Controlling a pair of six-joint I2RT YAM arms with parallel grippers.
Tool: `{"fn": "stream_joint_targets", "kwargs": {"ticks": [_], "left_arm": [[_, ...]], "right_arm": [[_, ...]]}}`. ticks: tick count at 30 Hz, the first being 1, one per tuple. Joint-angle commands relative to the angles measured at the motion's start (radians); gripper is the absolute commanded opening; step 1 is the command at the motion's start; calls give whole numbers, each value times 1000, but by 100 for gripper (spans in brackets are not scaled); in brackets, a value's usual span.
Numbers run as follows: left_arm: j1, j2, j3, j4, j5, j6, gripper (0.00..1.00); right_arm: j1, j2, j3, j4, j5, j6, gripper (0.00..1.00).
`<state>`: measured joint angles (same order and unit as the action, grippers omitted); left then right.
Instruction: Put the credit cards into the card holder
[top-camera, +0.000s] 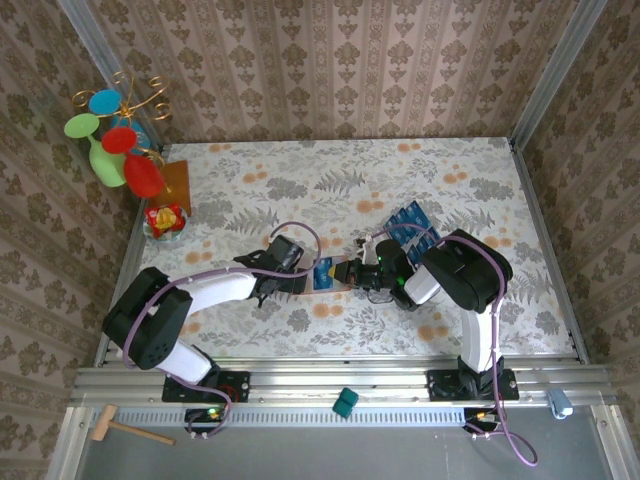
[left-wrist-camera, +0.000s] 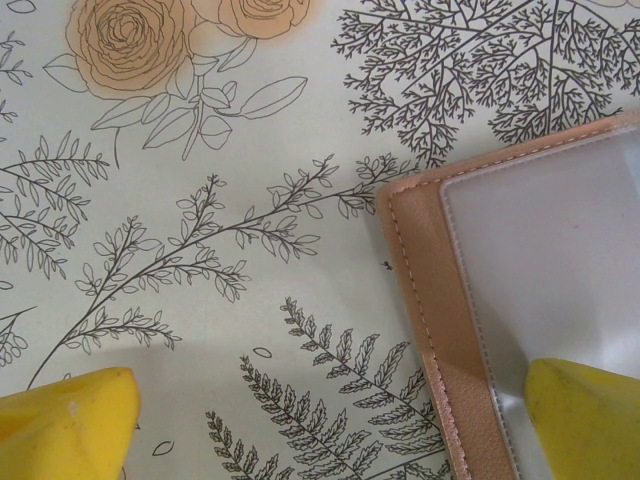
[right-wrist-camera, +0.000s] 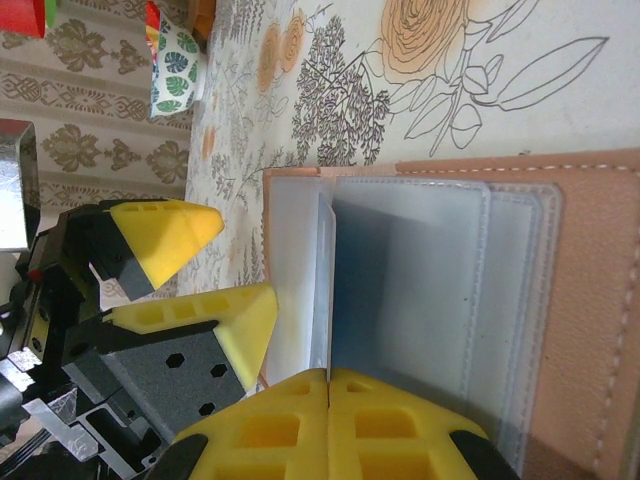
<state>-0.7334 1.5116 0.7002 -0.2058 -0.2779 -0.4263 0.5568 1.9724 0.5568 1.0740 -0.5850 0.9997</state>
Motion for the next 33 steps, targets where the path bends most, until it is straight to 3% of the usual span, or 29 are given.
{"fn": "stream_joint_targets", "kwargs": {"ticks": [1,33], "left_arm": [[-6,-8,-11,-56,-18,-8,100],[-9,-10,-10,-58,-22,-7,100]], "right_arm": [[11,29,15,-29,-11,1,0],[12,-1,34,-205,22,54,0]]}}
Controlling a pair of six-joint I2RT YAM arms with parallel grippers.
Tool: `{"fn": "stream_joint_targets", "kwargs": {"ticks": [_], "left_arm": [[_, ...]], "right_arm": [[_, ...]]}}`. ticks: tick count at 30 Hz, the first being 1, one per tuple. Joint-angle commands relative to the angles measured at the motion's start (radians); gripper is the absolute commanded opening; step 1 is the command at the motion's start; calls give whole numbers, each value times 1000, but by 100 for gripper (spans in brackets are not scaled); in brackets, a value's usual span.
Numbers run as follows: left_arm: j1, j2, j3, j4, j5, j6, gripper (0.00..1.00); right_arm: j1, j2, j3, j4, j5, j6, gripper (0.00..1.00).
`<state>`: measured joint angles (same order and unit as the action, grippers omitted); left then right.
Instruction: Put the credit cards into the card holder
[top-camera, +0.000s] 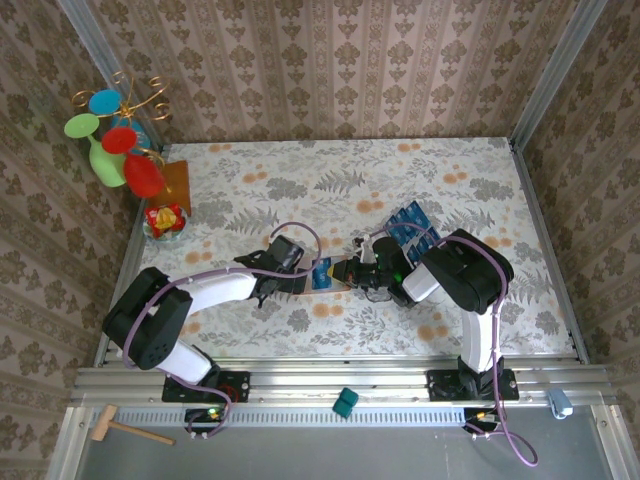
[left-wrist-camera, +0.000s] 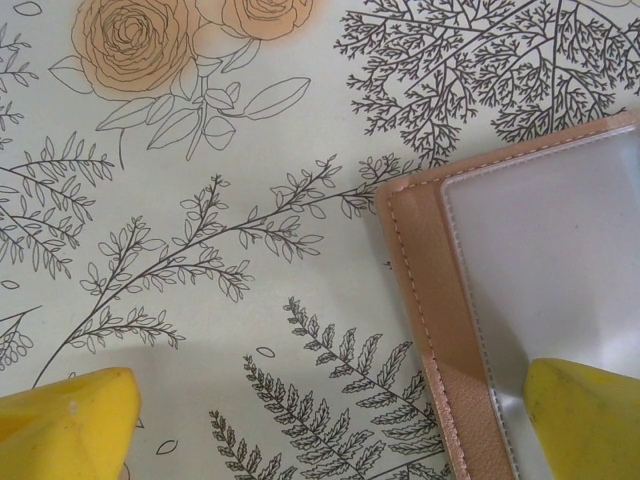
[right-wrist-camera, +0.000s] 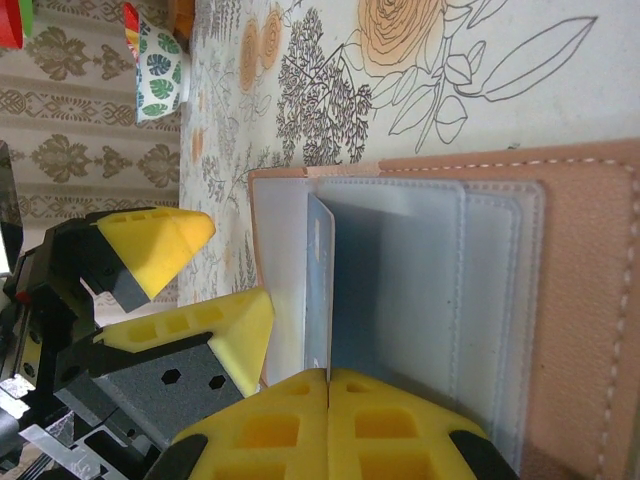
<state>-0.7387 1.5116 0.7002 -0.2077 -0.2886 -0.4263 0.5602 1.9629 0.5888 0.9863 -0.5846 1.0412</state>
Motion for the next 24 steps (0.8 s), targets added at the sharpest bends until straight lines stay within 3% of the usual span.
{"fn": "stream_joint_targets", "kwargs": {"ticks": [1,24], "left_arm": [[-4,-12,-8,-56,-12,-8,100],[-6,-8,-11,-52,-11,-8,100]], "right_arm": [[9,12,2,-114,19,14,0],[24,36,60,-182,-17,-12,2]]}}
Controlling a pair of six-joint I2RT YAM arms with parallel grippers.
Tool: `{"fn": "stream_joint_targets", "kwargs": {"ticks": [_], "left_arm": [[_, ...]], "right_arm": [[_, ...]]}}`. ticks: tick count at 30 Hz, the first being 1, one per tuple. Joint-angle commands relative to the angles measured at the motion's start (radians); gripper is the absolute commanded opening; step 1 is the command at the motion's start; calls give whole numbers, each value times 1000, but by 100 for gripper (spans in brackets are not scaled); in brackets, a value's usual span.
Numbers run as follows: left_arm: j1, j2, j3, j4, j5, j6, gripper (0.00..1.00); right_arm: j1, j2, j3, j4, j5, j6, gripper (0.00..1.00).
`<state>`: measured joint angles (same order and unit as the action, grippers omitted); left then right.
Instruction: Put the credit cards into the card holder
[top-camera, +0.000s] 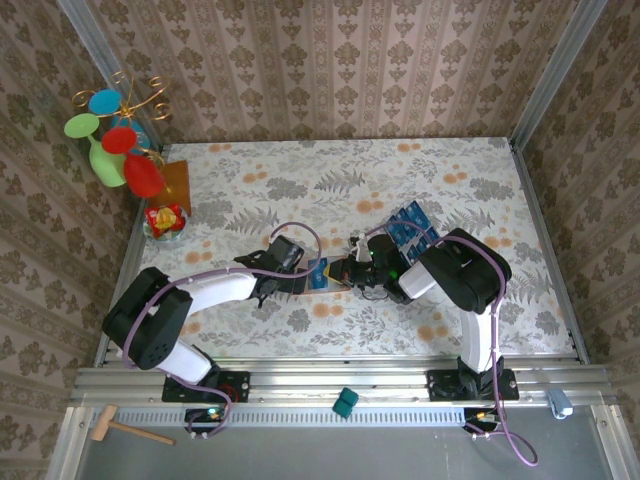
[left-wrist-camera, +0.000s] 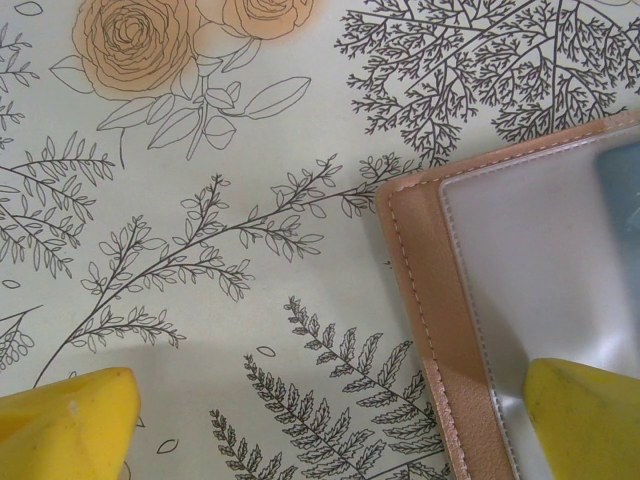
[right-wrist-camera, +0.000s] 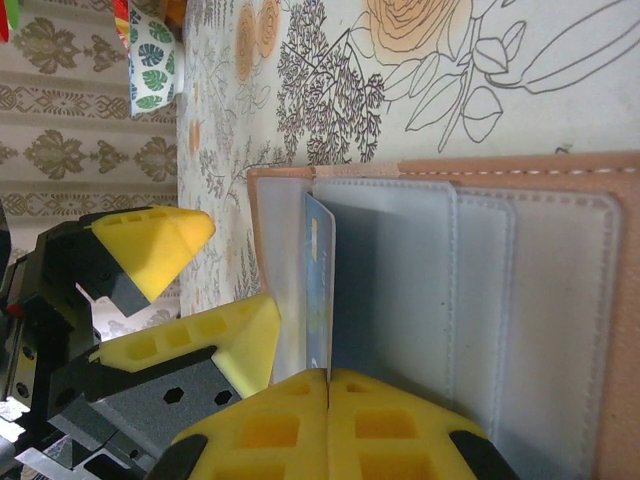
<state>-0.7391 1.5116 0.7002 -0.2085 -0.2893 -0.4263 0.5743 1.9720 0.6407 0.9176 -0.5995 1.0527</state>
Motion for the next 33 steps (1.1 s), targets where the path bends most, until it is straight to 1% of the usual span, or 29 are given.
{"fn": "stream_joint_targets", "kwargs": {"ticks": [1,4,6,9,12,19,22,26,33], "left_arm": [[-6,-8,-11,-51,-11,-8,100],[-5,-9,-15,-48,-10,-11,100],[-6,-8,-17,-43,-10,-15,100],[-5,-8,-22,-36,-11,-20,100],[0,-5,-27,-27,-7,-20,100],[10,-12,-46,5,2,-16,100],[15,-10,-47,18,8,-14,100],[16,-8,-48,32,14,-12,100],[16,-8,-44,39,18,-12,100]], "right_arm": [[10,19,12,-132,-1,-32,6],[10,-17,30,-213,7,-69,18],[10,-48,44,-280,17,-96,28],[10,-87,71,-355,23,-126,41],[9,-117,94,-422,38,-151,53],[10,-169,155,-550,57,-199,74],[11,-177,179,-595,60,-212,78],[12,-181,192,-619,70,-216,79],[42,-156,210,-614,78,-207,79]]}}
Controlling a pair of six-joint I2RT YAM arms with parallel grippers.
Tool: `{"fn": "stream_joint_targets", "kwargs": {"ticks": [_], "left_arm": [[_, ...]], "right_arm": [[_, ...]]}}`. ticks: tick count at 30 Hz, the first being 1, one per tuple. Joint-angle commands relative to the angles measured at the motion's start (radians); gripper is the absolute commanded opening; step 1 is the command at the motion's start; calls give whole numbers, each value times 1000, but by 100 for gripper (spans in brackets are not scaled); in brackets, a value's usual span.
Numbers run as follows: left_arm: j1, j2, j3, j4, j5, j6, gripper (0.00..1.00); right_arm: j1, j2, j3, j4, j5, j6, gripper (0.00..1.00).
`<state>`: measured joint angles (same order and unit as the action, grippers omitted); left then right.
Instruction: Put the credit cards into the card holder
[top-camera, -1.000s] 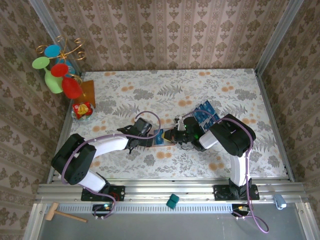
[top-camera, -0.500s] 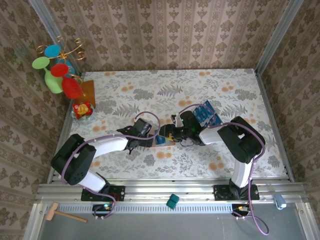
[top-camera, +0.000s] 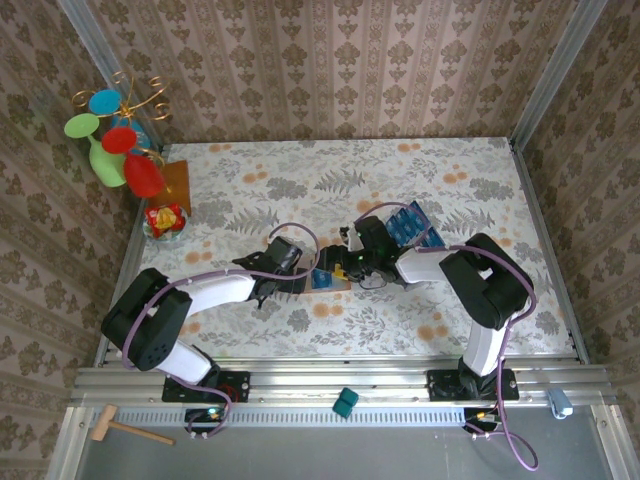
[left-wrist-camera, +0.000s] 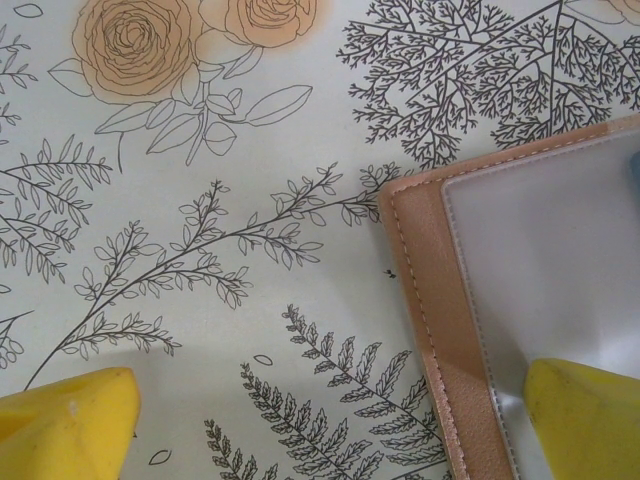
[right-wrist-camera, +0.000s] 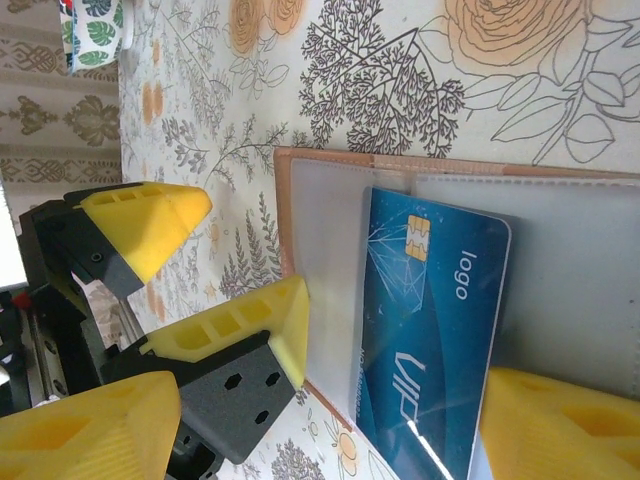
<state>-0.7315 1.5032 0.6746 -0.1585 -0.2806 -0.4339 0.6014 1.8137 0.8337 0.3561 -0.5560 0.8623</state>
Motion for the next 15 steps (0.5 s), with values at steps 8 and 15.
{"fn": "stream_joint_targets", "kwargs": {"ticks": [8,15], "left_arm": [[9,-13,-24,-18,9,-7,100],[14,-42,-20,-29,6,-5,100]], "right_arm": [[35,9,31,-74,45,-26,78],[35,-67,65,-265,116,-132,80]]}}
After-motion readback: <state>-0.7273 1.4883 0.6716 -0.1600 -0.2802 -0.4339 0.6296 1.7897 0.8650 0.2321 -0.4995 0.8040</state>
